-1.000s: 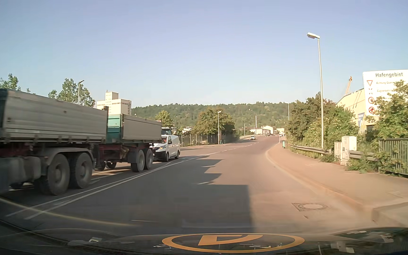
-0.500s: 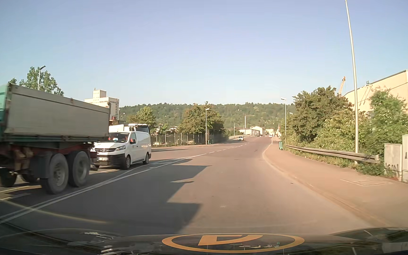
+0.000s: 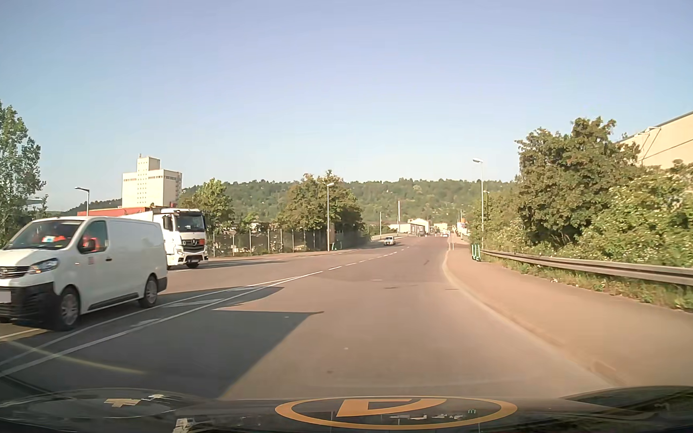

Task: Follow the waypoints while adhering to traffic rules and regulations

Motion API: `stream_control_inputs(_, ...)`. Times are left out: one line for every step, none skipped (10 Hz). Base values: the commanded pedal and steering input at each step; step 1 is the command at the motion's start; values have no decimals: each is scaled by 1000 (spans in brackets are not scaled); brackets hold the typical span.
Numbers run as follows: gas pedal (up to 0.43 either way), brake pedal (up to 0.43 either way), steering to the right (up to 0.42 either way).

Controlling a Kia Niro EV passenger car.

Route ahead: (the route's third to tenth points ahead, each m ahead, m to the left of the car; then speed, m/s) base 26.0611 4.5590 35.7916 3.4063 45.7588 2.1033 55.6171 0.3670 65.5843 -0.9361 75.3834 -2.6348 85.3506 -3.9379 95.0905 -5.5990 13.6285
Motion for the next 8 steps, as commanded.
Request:
stream_control_inputs(220, 0, 26)
stream_control_inputs(220, 0, 26)
stream_control_inputs(220, 0, 26)
stream_control_inputs(220, 0, 26)
stream_control_inputs(220, 0, 26)
stream_control_inputs(220, 0, 26)
stream_control_inputs(220, 0, 26)
stream_control_inputs(220, 0, 26)
